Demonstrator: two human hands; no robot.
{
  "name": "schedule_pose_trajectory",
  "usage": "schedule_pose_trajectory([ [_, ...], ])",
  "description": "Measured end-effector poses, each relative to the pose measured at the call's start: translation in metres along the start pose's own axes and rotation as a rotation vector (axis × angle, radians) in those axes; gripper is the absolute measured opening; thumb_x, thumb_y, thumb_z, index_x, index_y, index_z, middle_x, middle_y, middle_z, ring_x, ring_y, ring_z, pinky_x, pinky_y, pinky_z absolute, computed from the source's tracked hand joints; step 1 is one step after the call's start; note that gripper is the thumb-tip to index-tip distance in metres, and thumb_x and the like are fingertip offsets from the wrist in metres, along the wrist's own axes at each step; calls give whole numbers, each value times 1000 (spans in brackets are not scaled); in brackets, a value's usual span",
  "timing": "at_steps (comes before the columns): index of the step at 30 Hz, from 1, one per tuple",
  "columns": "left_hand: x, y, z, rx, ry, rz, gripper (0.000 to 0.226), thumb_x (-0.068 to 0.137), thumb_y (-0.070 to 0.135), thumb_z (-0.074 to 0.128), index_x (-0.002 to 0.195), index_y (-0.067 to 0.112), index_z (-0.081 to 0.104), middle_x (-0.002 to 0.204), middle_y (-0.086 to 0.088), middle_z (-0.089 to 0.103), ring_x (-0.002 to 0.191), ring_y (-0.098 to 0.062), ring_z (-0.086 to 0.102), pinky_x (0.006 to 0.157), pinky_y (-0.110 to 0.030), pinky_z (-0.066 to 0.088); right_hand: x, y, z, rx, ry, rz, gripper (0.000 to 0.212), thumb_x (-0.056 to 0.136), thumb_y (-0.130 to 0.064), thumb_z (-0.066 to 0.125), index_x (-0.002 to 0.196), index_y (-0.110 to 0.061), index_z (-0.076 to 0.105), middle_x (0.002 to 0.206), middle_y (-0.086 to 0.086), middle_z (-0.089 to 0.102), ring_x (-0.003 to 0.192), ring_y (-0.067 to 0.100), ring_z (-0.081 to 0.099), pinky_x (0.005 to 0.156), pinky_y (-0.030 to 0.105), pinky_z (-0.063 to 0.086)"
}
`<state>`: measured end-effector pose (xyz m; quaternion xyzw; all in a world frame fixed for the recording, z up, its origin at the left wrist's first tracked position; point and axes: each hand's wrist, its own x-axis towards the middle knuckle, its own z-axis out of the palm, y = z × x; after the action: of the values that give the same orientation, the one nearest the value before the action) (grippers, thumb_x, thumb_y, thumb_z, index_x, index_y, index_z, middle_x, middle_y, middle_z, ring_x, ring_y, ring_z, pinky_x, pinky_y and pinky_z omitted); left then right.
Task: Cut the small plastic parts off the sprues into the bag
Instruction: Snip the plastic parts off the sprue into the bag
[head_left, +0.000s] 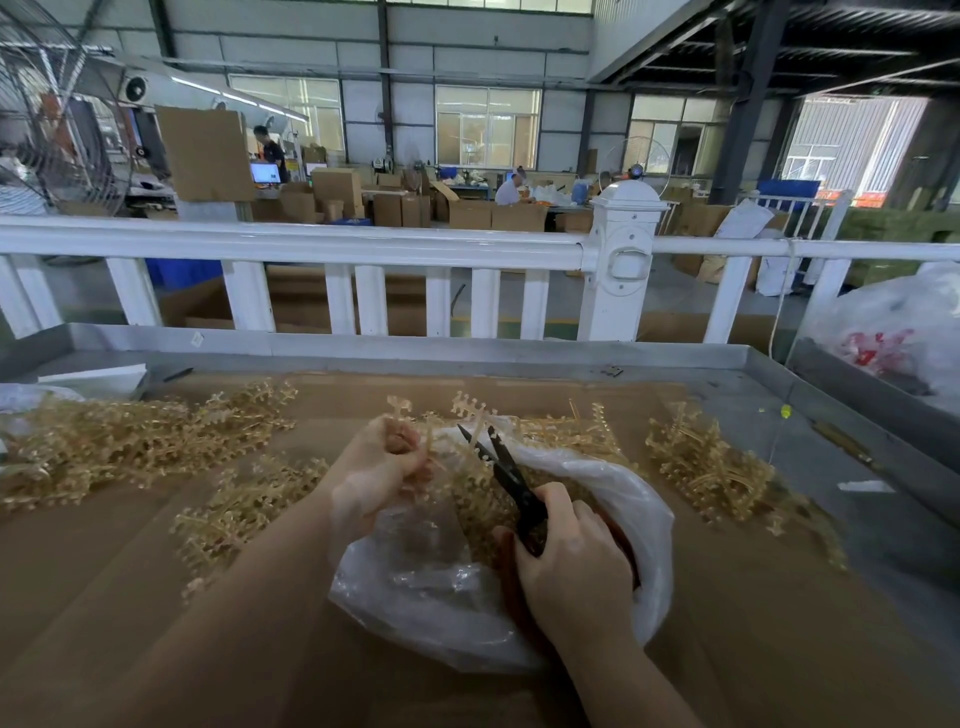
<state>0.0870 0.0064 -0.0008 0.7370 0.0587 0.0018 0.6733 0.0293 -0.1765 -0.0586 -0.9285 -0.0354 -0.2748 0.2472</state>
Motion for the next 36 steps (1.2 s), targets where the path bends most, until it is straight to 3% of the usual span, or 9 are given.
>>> schedule_pose_trajectory([
  [4, 0, 4, 4, 60, 87, 176, 18, 95, 3, 53, 92, 20, 48, 91, -13, 68, 63, -13, 58, 52, -19, 45, -1, 1, 1, 2, 54, 11, 37, 76, -26, 75, 108, -12, 62, 86, 4, 64, 83, 25, 62, 64, 33, 51],
  [6, -3, 10, 2, 74, 34, 227, 27, 86, 7, 67, 99, 24, 49, 83, -5, 70, 60, -6, 60, 53, -15, 45, -2, 1, 1, -7, 74, 10, 37, 76, -25, 76, 107, -11, 63, 85, 4, 64, 81, 24, 62, 62, 33, 51],
  [9, -7, 17, 1, 203, -75, 232, 48, 71, -7, 76, 102, 19, 50, 70, -1, 69, 57, 0, 64, 51, -12, 47, -2, 1, 0, -8, 48, 13, 40, 81, -32, 69, 115, -14, 59, 93, 3, 63, 89, 22, 60, 71, 32, 51],
  [12, -8, 23, 1, 115, -17, 206, 44, 75, -12, 71, 103, 15, 50, 77, -6, 67, 63, -10, 69, 55, -20, 54, -1, -1, -1, 10, 42, 15, 41, 84, -35, 66, 118, -16, 57, 96, 2, 62, 93, 22, 59, 74, 32, 50],
  [15, -7, 24, 1, -85, -82, 82, 42, 81, -17, 60, 107, 13, 44, 74, -12, 66, 63, -22, 71, 53, -28, 56, -1, -1, -1, 8, 47, 24, 41, 84, -36, 66, 118, -16, 57, 96, 3, 62, 93, 23, 58, 73, 33, 49],
  [21, -6, 13, 1, -29, -163, -37, 40, 90, -7, 56, 116, 19, 39, 89, -20, 67, 66, -25, 68, 51, -32, 55, -1, -1, -1, -2, 53, 16, 40, 82, -32, 69, 115, -14, 59, 93, 3, 64, 89, 23, 60, 69, 31, 49],
  [29, -2, 1, 1, 99, -93, 11, 14, 98, 9, 49, 102, 18, 39, 65, -9, 62, 45, -16, 61, 41, -26, 48, -1, -3, -4, -7, 19, 13, 35, 85, -34, 63, 116, -21, 54, 97, -2, 60, 93, 18, 56, 72, 26, 47],
  [33, -6, 7, -3, 141, -219, 67, 51, 76, 1, 76, 102, 21, 37, 65, -7, 66, 50, -15, 62, 48, -26, 51, -1, -2, -4, -1, 20, 7, 34, 86, -36, 62, 115, -22, 53, 97, -3, 60, 93, 17, 56, 73, 26, 48],
  [36, -8, 8, -2, 175, -172, 79, 60, 69, -18, 73, 101, 21, 39, 78, -14, 59, 51, -16, 65, 50, -29, 55, -2, -3, -4, 1, 12, 8, 35, 86, -35, 62, 116, -20, 54, 97, -1, 60, 93, 18, 56, 73, 28, 49],
])
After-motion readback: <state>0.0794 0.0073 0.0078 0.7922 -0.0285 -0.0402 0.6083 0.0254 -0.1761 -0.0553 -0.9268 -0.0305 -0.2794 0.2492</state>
